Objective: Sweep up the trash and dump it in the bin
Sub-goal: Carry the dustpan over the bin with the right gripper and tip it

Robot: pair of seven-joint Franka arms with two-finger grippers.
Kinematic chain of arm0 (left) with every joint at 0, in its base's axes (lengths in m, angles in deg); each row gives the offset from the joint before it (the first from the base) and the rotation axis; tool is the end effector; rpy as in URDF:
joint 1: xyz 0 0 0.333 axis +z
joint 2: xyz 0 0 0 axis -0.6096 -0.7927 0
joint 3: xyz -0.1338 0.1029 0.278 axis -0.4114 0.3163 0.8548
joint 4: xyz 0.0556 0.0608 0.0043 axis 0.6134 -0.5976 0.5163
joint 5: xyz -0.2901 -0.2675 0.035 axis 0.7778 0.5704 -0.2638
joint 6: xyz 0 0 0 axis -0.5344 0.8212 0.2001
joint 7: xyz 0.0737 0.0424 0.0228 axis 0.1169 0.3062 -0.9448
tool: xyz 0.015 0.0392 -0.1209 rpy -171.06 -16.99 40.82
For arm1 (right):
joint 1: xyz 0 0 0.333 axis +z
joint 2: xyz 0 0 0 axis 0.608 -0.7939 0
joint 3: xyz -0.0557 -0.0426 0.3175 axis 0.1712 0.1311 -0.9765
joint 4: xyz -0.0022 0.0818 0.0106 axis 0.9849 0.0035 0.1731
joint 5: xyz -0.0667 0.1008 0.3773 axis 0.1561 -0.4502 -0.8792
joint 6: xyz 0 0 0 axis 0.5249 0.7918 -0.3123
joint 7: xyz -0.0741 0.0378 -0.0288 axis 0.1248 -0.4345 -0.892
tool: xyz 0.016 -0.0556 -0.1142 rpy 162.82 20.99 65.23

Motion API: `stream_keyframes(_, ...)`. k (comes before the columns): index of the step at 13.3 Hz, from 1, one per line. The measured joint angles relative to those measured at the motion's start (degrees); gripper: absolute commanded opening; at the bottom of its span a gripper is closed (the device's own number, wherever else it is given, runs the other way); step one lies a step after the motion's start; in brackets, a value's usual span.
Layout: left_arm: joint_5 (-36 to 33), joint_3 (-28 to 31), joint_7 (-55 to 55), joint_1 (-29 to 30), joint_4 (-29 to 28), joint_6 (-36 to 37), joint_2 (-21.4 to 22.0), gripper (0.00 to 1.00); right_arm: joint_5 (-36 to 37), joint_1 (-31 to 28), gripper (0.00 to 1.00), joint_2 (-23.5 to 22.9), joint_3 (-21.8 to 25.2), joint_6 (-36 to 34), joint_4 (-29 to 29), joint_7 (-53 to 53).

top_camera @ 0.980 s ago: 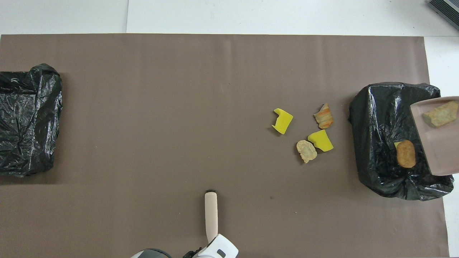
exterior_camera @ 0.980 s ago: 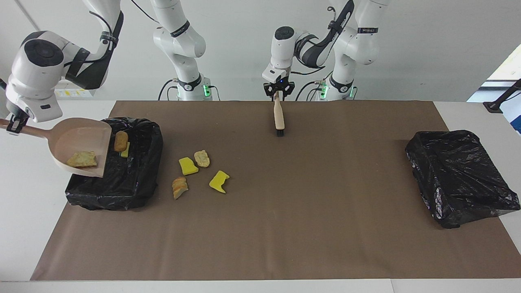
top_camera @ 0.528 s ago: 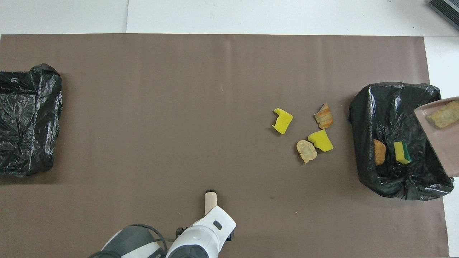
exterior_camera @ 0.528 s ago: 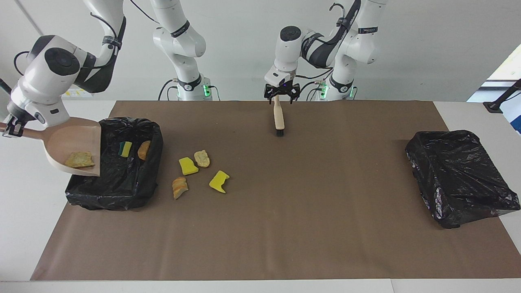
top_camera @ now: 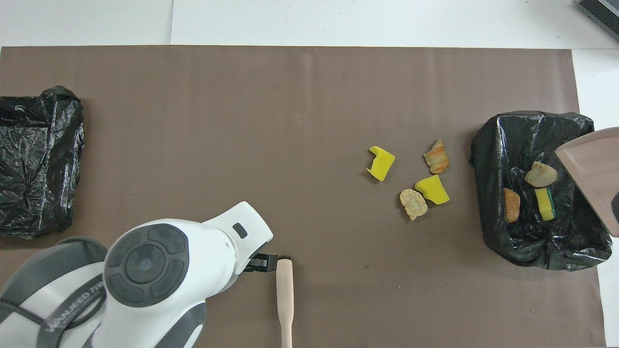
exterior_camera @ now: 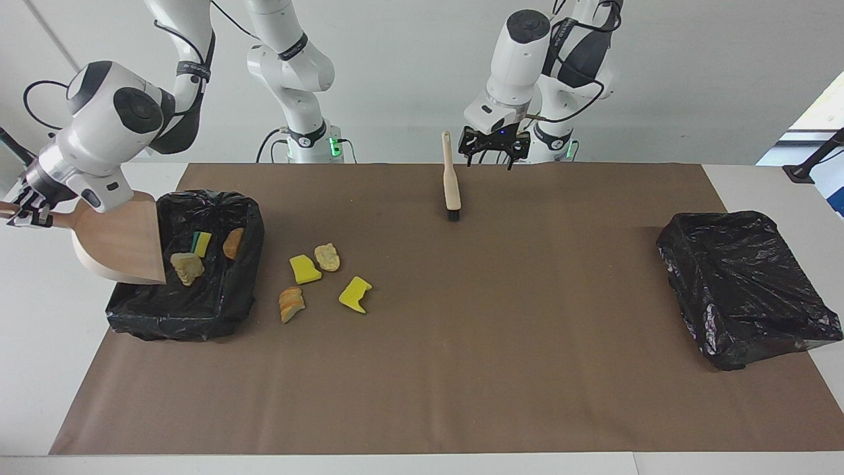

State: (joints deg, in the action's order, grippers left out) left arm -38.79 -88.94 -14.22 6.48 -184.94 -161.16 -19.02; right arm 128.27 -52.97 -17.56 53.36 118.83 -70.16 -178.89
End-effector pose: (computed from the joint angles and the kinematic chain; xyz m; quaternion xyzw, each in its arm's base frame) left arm 0.3915 -0.2974 0.5229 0.9957 -0.0825 -0.0344 0.0244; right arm 0.5899 -0.2243 0.5255 0.4764 0.7235 -0.3651 0.3412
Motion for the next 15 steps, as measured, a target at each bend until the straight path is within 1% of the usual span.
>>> stream_keyframes(3, -0.7, 0.0, 4.7, 4.7, 7.7, 6.3, -1.3, 1.00, -1.1, 0.0, 0.00, 1.2, 0.3, -0.4, 0.8, 1.5)
stream_keyframes(4, -0.9, 0.1, 6.8, 6.5, 10.0, 7.3, -1.7, 1.00, -3.8, 0.0, 0.00, 2.3, 0.5, -1.1, 1.3, 1.6)
stream_keyframes(5, -0.9, 0.2, 9.0, 8.3, 12.2, 8.5, -2.1, 1.00, -7.4, 0.0, 0.00, 3.4, 0.4, -3.3, 2.2, 1.6)
stream_keyframes(7, -0.9, 0.3, 12.8, 11.4, 17.0, 12.6, -2.6, 1.00, -15.8, 0.2, 0.00, 5.1, 0.0, -9.7, 5.2, 3.1)
stream_keyframes(9, -1.1, 0.4, 15.2, 13.6, 20.3, 15.0, -3.4, 1.00, -22.3, 0.4, 0.00, 5.7, -1.3, -15.8, 7.4, 11.1)
stream_keyframes(11, -2.0, 0.4, 17.2, 14.8, 21.4, 15.5, -4.1, 1.00, -26.4, 0.5, 0.00, 5.7, -4.3, -20.0, 7.7, 21.7)
stream_keyframes(13, -4.2, 0.3, 19.4, 15.0, 22.1, 15.5, -4.7, 1.00, -29.6, 0.9, 0.00, 5.7, -7.4, -22.3, 7.6, 30.3)
stream_keyframes(15, -4.4, 0.3, 20.3, 15.0, 23.4, 15.9, -5.3, 1.00, -33.1, 1.1, 0.00, 5.7, -9.1, -22.5, 7.6, 37.6)
